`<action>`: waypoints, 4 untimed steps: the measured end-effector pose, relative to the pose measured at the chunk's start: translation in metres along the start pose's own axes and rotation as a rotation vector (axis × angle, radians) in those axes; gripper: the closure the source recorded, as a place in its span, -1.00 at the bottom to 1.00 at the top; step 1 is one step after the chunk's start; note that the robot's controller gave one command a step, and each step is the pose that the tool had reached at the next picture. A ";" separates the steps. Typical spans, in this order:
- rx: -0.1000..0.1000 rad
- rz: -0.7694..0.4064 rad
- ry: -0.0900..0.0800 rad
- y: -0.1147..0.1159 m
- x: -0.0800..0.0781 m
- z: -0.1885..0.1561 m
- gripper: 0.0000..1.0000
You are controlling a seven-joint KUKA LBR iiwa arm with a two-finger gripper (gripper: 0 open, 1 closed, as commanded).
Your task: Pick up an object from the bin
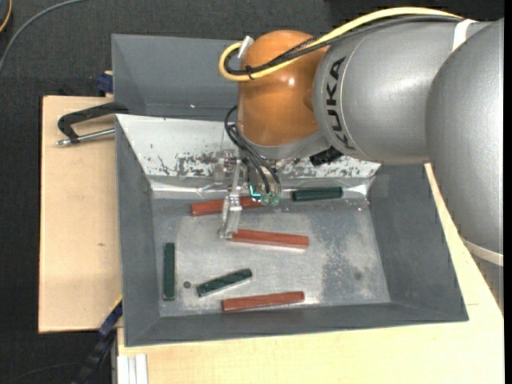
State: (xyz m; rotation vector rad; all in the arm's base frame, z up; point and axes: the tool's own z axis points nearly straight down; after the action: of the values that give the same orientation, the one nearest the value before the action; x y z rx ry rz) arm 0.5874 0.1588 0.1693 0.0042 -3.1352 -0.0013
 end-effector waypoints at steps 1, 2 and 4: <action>0.002 -0.104 0.001 -0.041 0.055 0.103 -1.00; 0.000 -0.121 -0.013 -0.074 0.011 0.097 -1.00; 0.000 -0.280 -0.020 -0.059 0.008 -0.021 1.00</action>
Offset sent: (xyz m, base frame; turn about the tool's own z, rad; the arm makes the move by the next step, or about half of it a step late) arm -0.0532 -0.0402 -0.0993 -0.1042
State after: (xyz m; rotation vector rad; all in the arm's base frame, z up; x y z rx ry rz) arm 0.5796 0.1000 0.1903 0.4444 -3.1242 -0.0029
